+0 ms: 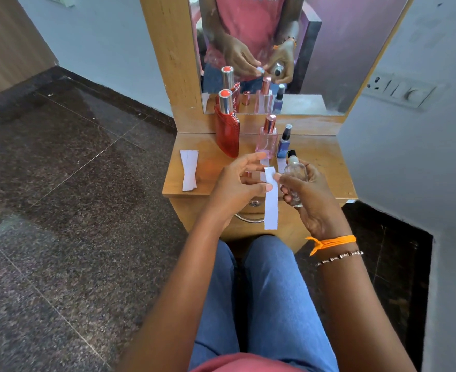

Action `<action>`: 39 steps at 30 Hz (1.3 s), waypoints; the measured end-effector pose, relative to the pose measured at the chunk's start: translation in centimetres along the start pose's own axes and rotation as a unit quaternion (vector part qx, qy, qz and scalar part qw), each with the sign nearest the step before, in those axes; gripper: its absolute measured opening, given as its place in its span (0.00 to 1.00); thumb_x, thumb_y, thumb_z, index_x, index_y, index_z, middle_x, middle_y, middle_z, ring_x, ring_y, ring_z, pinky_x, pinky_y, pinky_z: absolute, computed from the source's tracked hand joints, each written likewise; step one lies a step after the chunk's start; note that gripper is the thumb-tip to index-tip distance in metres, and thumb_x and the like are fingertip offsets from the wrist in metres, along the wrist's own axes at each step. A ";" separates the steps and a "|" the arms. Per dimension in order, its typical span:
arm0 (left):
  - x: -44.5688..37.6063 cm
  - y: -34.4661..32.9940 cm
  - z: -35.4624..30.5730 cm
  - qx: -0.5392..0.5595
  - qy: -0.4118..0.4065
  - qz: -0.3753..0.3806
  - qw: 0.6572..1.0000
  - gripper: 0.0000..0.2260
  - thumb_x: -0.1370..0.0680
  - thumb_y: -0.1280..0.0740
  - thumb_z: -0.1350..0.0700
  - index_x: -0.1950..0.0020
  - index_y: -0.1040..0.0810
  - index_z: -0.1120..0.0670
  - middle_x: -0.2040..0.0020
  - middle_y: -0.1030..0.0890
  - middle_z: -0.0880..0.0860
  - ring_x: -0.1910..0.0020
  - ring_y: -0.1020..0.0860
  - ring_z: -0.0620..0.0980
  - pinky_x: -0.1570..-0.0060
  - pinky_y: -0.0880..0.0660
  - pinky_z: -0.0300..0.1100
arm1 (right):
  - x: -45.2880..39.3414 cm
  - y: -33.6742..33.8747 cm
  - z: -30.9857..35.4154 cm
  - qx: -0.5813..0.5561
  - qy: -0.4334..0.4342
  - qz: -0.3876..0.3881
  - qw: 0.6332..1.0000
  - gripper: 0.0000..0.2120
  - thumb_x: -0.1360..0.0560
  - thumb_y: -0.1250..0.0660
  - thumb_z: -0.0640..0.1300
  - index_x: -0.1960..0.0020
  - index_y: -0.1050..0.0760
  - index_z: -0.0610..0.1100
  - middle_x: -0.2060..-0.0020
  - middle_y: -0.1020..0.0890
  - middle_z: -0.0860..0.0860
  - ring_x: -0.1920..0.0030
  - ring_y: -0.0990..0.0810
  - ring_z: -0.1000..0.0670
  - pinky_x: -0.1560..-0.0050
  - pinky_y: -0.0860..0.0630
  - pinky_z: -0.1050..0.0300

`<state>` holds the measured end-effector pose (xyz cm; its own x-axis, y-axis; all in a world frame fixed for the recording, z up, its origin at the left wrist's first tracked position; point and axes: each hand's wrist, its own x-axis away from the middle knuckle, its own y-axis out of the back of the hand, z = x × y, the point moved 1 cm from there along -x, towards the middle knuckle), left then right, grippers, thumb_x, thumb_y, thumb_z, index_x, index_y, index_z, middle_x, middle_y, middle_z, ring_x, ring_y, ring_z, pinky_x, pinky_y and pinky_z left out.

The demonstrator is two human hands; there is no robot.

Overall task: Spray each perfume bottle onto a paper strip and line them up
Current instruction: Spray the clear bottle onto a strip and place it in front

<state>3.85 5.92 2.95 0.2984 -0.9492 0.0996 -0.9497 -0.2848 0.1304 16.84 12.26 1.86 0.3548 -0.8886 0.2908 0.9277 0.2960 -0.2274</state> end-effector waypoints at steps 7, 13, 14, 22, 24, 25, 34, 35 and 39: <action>-0.7 -1.0 0.9 -0.039 -0.003 -0.021 0.999 0.20 0.27 0.30 0.61 0.36 0.26 0.50 0.51 0.20 0.44 0.53 0.25 0.37 0.54 0.27 0.29 | -1.7 2.7 0.3 0.052 0.040 -0.076 0.995 0.19 0.29 0.31 0.32 0.43 0.34 0.43 0.68 0.28 0.50 0.73 0.30 0.55 0.77 0.34 0.66; -0.9 -1.5 1.2 -0.095 -0.027 -0.043 0.994 0.12 0.25 0.33 0.60 0.42 0.23 0.51 0.54 0.21 0.47 0.63 0.26 0.30 0.62 0.31 0.21 | -5.1 4.5 0.9 0.132 0.078 -0.129 0.980 0.19 0.30 0.31 0.33 0.43 0.34 0.43 0.64 0.27 0.49 0.69 0.28 0.53 0.78 0.33 0.68; -1.0 -1.5 1.2 -0.109 -0.035 -0.057 0.992 0.12 0.25 0.34 0.61 0.42 0.23 0.51 0.55 0.21 0.47 0.63 0.26 0.30 0.62 0.31 0.21 | -5.7 4.5 1.0 0.143 0.083 -0.132 0.977 0.20 0.30 0.30 0.33 0.43 0.33 0.43 0.63 0.26 0.49 0.68 0.27 0.53 0.77 0.32 0.68; -1.5 -1.0 1.8 -0.184 -0.055 -0.146 0.970 0.13 0.25 0.34 0.60 0.44 0.24 0.47 0.57 0.23 0.44 0.60 0.27 0.38 0.62 0.31 0.26 | -8.2 4.1 0.9 0.304 0.117 -0.172 0.930 0.24 0.32 0.28 0.37 0.40 0.32 0.41 0.44 0.22 0.42 0.46 0.22 0.43 0.48 0.23 0.50; -1.6 -0.9 2.0 -0.191 -0.057 -0.158 0.967 0.14 0.26 0.33 0.60 0.43 0.25 0.47 0.54 0.23 0.46 0.58 0.26 0.41 0.58 0.29 0.32 | -8.3 3.9 0.9 0.351 0.139 -0.178 0.909 0.22 0.31 0.29 0.35 0.40 0.31 0.40 0.44 0.21 0.42 0.45 0.23 0.43 0.52 0.27 0.57; -1.7 -0.9 2.1 -0.196 -0.060 -0.164 0.965 0.14 0.26 0.32 0.61 0.43 0.25 0.47 0.53 0.23 0.46 0.57 0.25 0.43 0.56 0.28 0.35 | -8.3 3.7 0.9 0.371 0.149 -0.180 0.899 0.20 0.31 0.30 0.34 0.40 0.31 0.39 0.45 0.21 0.42 0.46 0.22 0.42 0.54 0.29 0.58; -2.8 -0.7 3.1 -0.238 -0.032 -0.196 0.951 0.15 0.28 0.29 0.59 0.43 0.24 0.49 0.51 0.27 0.46 0.55 0.25 0.47 0.54 0.30 0.38 | -8.0 3.4 0.7 0.432 0.176 -0.187 0.864 0.20 0.30 0.30 0.35 0.40 0.32 0.39 0.43 0.22 0.40 0.45 0.23 0.42 0.55 0.31 0.59; -2.8 -0.7 3.2 -0.237 -0.030 -0.197 0.951 0.14 0.28 0.30 0.59 0.43 0.23 0.49 0.51 0.28 0.46 0.55 0.26 0.47 0.55 0.31 0.38 | -8.0 3.4 0.6 0.431 0.178 -0.186 0.865 0.20 0.30 0.30 0.35 0.40 0.32 0.39 0.43 0.22 0.41 0.45 0.23 0.42 0.56 0.31 0.59; -3.0 -0.7 3.5 -0.236 -0.025 -0.197 0.951 0.10 0.26 0.31 0.58 0.46 0.22 0.51 0.51 0.27 0.46 0.54 0.26 0.47 0.53 0.32 0.38 | -7.4 3.5 0.5 0.409 0.199 -0.185 0.871 0.20 0.29 0.30 0.35 0.40 0.32 0.38 0.45 0.23 0.41 0.47 0.23 0.44 0.56 0.31 0.59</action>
<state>3.30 8.53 -0.85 0.6060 -0.7899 -0.0937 -0.6132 -0.5389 0.5776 17.48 20.07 -0.59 0.0971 -0.9793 -0.1778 0.7999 -0.0295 0.5994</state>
